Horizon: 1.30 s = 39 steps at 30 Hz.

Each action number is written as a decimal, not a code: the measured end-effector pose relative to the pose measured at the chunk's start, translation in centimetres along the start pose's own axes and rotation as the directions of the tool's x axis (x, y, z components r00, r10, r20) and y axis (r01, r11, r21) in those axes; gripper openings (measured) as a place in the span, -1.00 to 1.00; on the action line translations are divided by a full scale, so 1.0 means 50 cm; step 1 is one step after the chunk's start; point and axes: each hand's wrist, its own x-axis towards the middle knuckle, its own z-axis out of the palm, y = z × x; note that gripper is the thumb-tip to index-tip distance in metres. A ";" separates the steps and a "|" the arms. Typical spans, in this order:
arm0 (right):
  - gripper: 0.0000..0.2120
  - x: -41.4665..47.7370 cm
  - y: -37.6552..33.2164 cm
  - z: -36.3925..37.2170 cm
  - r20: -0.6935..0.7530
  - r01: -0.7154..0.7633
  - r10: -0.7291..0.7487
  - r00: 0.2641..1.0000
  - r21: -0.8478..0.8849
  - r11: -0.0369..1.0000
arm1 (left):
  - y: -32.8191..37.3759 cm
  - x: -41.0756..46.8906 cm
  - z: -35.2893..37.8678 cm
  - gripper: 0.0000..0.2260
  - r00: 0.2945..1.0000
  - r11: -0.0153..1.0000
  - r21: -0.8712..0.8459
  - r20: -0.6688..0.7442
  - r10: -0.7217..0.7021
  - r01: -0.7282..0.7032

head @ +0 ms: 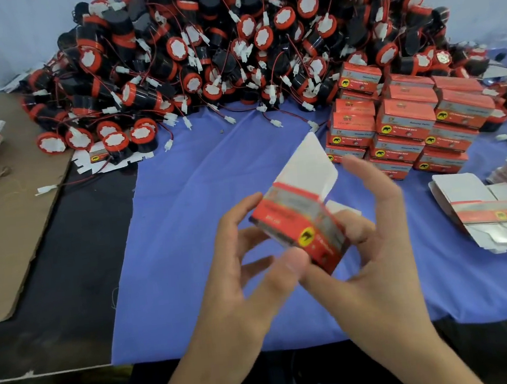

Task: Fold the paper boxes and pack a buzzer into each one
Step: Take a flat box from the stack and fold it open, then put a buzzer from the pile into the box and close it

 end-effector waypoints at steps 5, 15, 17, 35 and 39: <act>0.13 0.008 0.023 -0.007 0.247 0.298 -0.189 0.950 -0.552 0.779 | -0.011 0.023 -0.021 -0.54 0.998 0.994 0.110 -0.059 -0.014 0.021; -0.55 0.002 0.137 -0.001 0.004 -0.176 0.176 0.984 -0.007 0.984 | -0.112 0.047 -0.084 -0.52 0.994 0.931 0.348 -0.042 -0.106 0.114; -0.55 -0.005 0.163 0.007 0.029 -0.246 0.253 0.967 -0.156 0.957 | -0.143 0.047 -0.087 -0.54 0.984 0.814 0.554 -0.050 -0.174 0.172; -0.62 0.274 0.259 0.028 0.226 -0.603 0.560 0.797 0.248 0.758 | -0.147 0.285 -0.157 -0.78 0.933 0.978 -0.015 -0.297 -0.204 0.209; -0.61 0.437 0.324 0.139 0.220 -0.618 0.579 0.785 0.210 0.758 | -0.193 0.474 -0.129 -0.75 0.927 0.969 -0.018 -0.289 -0.239 0.244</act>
